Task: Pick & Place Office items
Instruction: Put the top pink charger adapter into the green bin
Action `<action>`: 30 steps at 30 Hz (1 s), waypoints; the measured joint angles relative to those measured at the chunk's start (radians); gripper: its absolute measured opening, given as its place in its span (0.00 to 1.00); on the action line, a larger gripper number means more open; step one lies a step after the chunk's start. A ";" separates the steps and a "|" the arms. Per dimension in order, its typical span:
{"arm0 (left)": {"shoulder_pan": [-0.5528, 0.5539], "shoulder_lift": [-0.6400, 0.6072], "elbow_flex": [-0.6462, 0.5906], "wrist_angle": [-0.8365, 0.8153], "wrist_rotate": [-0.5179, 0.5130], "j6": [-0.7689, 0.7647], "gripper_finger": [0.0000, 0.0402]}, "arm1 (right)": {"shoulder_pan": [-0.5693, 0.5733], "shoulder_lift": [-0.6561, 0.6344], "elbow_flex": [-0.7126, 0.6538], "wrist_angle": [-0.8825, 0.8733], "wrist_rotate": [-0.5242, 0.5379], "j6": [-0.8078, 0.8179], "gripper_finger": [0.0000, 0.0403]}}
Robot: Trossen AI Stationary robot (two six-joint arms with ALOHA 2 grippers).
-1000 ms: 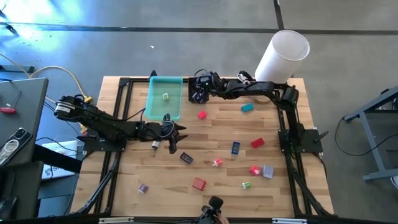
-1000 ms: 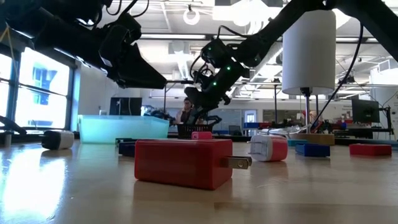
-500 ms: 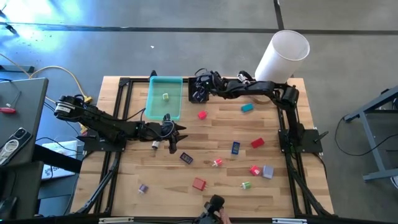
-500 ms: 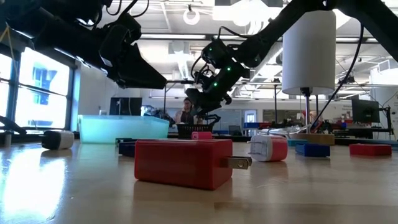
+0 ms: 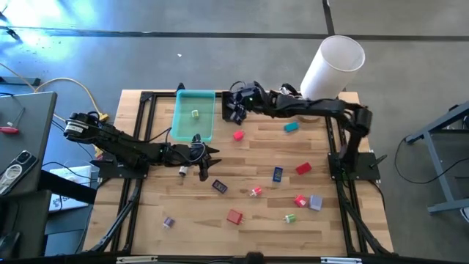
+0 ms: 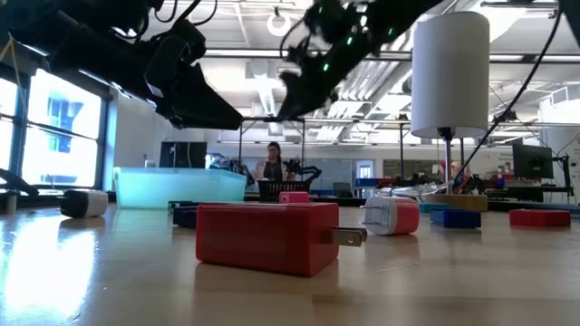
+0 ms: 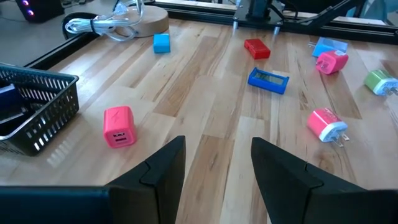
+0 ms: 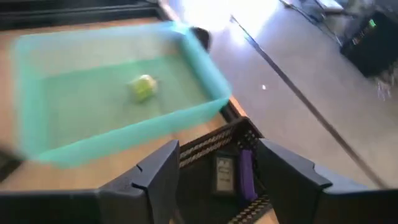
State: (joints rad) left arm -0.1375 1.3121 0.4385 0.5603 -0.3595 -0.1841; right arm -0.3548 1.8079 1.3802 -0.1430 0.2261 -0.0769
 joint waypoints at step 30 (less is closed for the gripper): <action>-0.003 0.000 0.000 -0.023 0.000 -0.017 0.44 | 0.272 -0.259 -0.272 -0.755 -0.205 0.379 0.50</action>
State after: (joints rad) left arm -0.1410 1.3121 0.4385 0.5369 -0.3592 -0.2008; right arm -0.0830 1.5490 1.1086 -0.8981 0.0209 0.3023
